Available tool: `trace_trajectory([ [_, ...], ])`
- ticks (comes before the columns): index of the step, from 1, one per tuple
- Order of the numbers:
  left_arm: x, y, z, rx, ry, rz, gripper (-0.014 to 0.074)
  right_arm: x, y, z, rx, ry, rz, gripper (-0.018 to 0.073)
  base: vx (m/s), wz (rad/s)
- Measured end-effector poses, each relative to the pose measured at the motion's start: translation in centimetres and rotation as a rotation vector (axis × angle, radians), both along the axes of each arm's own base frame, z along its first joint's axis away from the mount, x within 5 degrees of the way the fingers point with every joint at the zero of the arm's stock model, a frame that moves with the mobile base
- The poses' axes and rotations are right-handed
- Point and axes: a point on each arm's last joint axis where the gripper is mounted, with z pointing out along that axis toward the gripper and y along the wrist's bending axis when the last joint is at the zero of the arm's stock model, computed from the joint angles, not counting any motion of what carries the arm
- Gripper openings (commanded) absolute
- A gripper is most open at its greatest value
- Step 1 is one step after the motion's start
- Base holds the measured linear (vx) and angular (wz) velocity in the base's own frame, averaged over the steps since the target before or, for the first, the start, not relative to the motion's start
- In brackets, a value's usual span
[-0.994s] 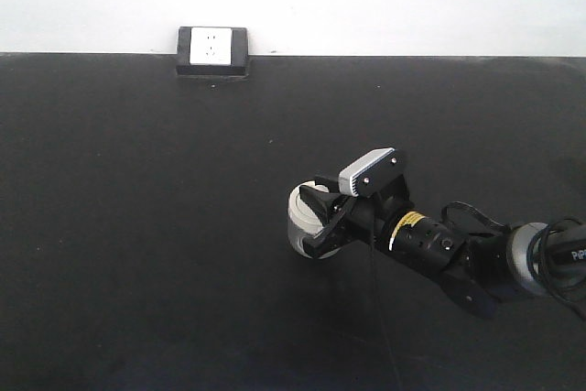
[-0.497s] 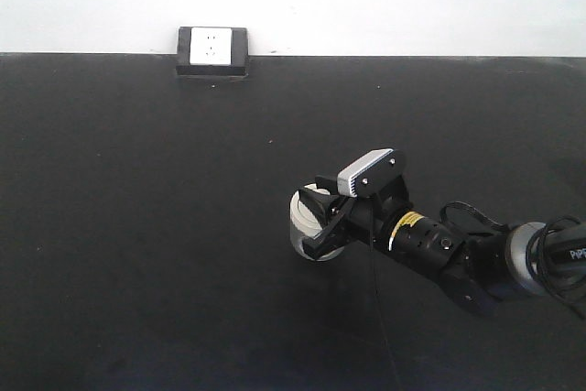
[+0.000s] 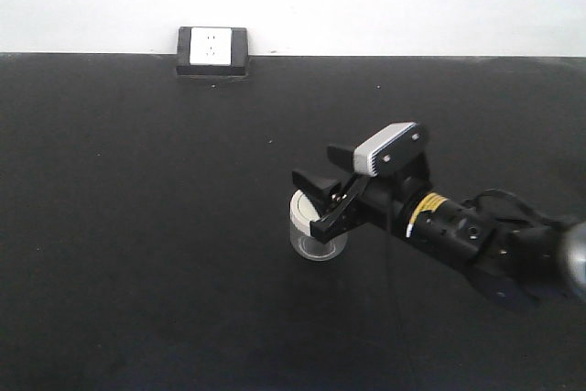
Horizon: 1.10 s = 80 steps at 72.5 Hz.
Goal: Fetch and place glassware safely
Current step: 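Open the right gripper and lift it away from the jar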
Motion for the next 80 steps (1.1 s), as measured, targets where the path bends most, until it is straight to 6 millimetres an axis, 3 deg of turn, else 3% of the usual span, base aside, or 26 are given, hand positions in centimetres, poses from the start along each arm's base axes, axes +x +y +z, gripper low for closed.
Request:
trace_trajectory([
  [22,0.0,0.0,0.0,0.000,0.000,0.000,-0.0007,-4.7,-3.0,6.7,0.050,0.058,-0.140,0.0461,0.00,0.00],
  [40,0.0,0.0,0.0,0.000,0.000,0.000,-0.0007,-10.4,-6.6,11.5,0.015,0.037,-0.288,0.0459,0.00,0.00],
  [60,0.0,0.0,0.0,0.000,0.000,0.000,-0.0007,-18.1,-10.6,13.1,0.044,-0.084,-0.382,0.0454,0.00,0.00],
  [80,0.0,0.0,0.0,0.000,0.000,0.000,-0.0007,-24.0,-14.0,11.5,0.090,-0.109,-0.503,0.0454,0.00,0.00],
])
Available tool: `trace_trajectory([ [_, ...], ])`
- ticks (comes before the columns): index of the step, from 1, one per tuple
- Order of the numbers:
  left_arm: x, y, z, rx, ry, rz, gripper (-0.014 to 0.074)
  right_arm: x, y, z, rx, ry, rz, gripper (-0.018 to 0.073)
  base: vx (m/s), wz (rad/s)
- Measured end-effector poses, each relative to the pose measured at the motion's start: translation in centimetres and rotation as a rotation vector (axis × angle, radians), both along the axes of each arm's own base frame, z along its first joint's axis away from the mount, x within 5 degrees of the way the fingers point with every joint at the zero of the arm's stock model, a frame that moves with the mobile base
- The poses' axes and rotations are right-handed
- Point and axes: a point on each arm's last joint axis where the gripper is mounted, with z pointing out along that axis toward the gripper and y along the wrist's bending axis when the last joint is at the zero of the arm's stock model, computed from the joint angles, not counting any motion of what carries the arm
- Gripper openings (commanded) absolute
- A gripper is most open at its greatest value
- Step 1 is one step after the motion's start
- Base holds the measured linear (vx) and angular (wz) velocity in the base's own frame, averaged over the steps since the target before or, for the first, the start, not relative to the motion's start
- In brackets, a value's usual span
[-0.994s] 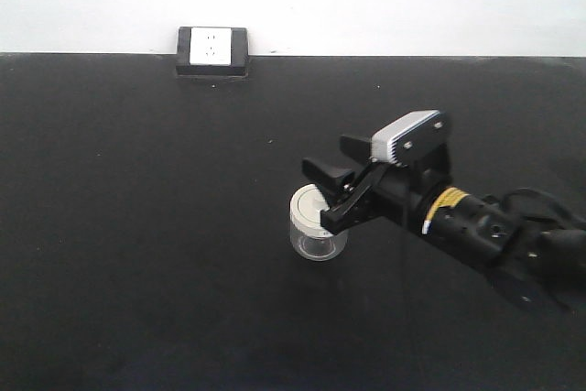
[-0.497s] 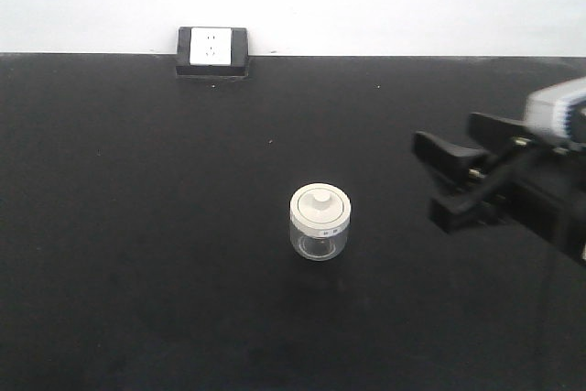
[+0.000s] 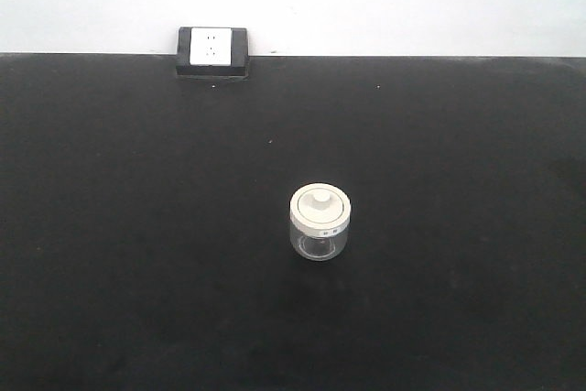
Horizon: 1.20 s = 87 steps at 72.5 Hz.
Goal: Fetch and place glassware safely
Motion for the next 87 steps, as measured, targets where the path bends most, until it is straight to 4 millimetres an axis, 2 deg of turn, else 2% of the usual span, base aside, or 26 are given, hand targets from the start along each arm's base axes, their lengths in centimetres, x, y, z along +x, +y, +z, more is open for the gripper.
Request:
trace_trajectory([
  [13,0.0,0.0,0.0,0.000,0.000,0.000,-0.0007,-1.4,-1.0,-1.6,0.005,0.080,-0.047,0.0454,0.00,0.00],
  [27,0.0,0.0,0.0,0.000,0.000,0.000,-0.0007,-1.4,-0.5,-3.6,-0.093,0.149,0.005,0.0454,0.00,0.00],
  [57,0.0,0.0,0.0,0.000,0.000,0.000,-0.0007,-1.5,0.1,-3.7,-0.166,0.121,0.071,0.0440,0.00,0.00],
  [67,0.0,0.0,0.0,0.000,0.000,0.000,-0.0007,-1.5,0.1,-3.6,-0.156,0.112,0.075,0.0323,0.00,0.00],
  [80,0.0,0.0,0.0,0.000,0.000,0.000,-0.0007,-1.5,0.2,-3.4,-0.145,0.092,0.079,-0.0017,0.00,0.00],
  [87,0.0,0.0,0.0,0.000,0.000,0.000,-0.0007,-1.5,0.2,-3.3,-0.141,0.081,0.080,-0.0011,0.00,0.00],
])
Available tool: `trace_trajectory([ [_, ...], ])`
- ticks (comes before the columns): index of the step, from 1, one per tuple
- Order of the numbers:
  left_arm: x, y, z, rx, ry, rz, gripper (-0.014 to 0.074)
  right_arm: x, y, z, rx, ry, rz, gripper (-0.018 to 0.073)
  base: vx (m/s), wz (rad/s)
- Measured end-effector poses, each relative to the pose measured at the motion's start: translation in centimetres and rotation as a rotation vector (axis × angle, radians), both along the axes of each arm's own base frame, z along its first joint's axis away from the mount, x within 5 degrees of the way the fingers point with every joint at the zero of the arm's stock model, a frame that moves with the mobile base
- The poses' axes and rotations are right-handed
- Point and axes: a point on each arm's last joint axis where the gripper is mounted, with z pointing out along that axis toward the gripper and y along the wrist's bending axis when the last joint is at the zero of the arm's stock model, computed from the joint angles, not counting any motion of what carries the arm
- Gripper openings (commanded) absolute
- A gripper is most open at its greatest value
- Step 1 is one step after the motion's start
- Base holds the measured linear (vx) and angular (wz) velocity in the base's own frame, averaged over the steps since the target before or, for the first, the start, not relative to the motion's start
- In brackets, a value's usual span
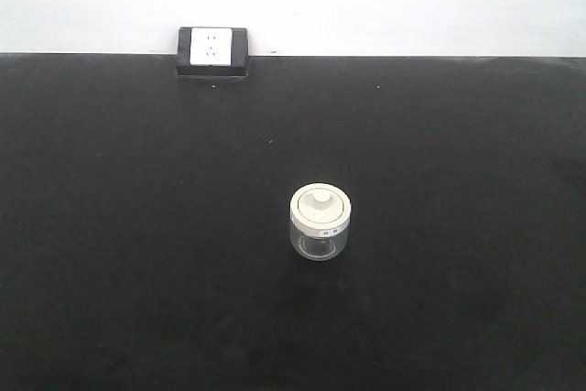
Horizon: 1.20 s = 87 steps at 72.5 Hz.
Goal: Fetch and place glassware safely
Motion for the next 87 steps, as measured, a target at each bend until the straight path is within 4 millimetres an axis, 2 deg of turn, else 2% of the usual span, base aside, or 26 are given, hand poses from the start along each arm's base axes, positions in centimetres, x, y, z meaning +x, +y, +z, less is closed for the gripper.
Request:
trace_trajectory([
  [67,0.0,0.0,-0.2,0.000,0.001,-0.001,-0.0007,0.0,0.0,0.1,0.004,-0.006,0.002,-0.0008,0.00,0.00],
  [77,-0.2,0.0,-1.7,0.019,0.011,-0.003,-0.0007,0.0,0.0,0.1,0.003,-0.007,0.002,-0.0008,0.00,0.00],
  [87,-0.6,-0.1,-4.2,0.082,0.013,-0.015,-0.0007,0.0,0.0,0.1,0.004,-0.006,0.002,-0.0008,0.00,0.00],
])
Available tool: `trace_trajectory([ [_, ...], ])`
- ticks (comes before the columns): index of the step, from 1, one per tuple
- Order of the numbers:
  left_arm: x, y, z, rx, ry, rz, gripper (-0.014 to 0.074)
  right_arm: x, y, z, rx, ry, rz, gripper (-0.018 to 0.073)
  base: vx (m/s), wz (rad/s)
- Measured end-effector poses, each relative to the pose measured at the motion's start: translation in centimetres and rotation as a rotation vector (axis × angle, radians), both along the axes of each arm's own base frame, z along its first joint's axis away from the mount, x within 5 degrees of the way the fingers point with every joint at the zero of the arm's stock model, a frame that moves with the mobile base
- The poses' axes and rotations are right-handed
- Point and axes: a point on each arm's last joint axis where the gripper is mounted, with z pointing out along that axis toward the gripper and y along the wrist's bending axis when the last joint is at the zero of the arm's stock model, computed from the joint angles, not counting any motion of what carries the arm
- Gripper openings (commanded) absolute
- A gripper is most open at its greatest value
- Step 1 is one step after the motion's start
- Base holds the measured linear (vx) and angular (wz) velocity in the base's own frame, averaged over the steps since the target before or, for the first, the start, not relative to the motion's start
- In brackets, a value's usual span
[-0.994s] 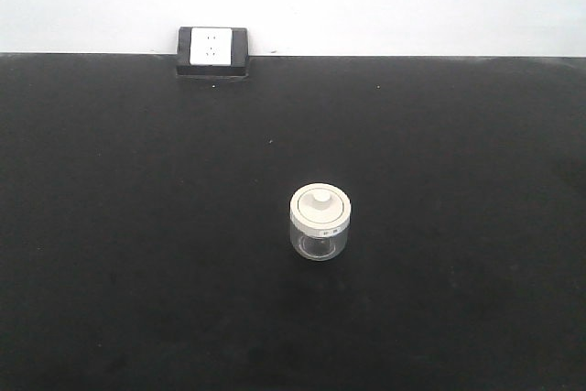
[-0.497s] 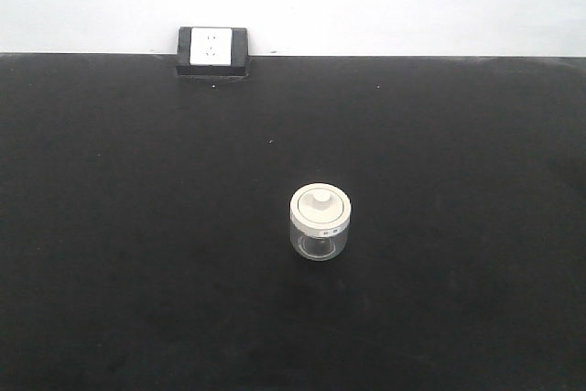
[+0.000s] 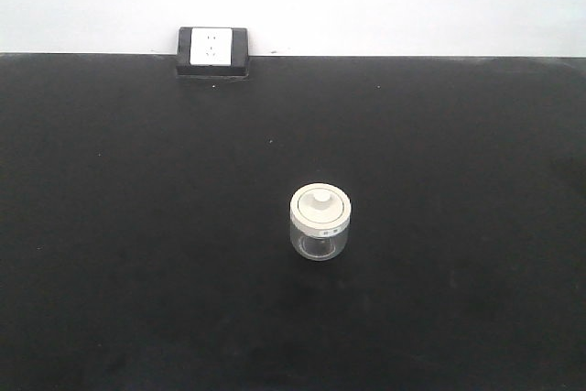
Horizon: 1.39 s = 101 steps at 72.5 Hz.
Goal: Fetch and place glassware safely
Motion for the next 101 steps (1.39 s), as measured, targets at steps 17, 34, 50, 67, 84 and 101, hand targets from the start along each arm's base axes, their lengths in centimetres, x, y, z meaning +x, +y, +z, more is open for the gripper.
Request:
trace_trajectory([
  [17,0.1,-0.2,-3.4,-0.047,0.012,-0.004,-0.0007,0.0,0.0,0.0,0.000,0.000,0.000,-0.0008,0.00,0.00],
  [34,0.1,-0.2,-3.1,-0.108,-0.017,0.003,-0.0007,0.0,0.0,0.0,-0.001,0.000,0.000,-0.0008,0.00,0.00],
  [50,0.1,-0.2,-3.1,-0.111,-0.021,0.003,-0.0007,0.0,0.0,0.0,-0.001,0.000,0.000,-0.0008,0.00,0.00],
  [67,0.1,-0.2,-3.1,-0.115,-0.021,0.003,-0.0007,0.0,0.0,0.0,-0.002,-0.001,0.000,-0.0008,0.00,0.00],
  [84,0.1,-0.2,-3.1,-0.115,-0.021,0.003,-0.0007,0.0,0.0,0.0,-0.002,-0.001,0.000,-0.0008,0.00,0.00],
  [101,0.1,-0.2,-3.1,-0.116,-0.021,0.003,-0.0007,0.0,0.0,0.0,-0.002,-0.001,0.000,-0.0008,0.00,0.00],
])
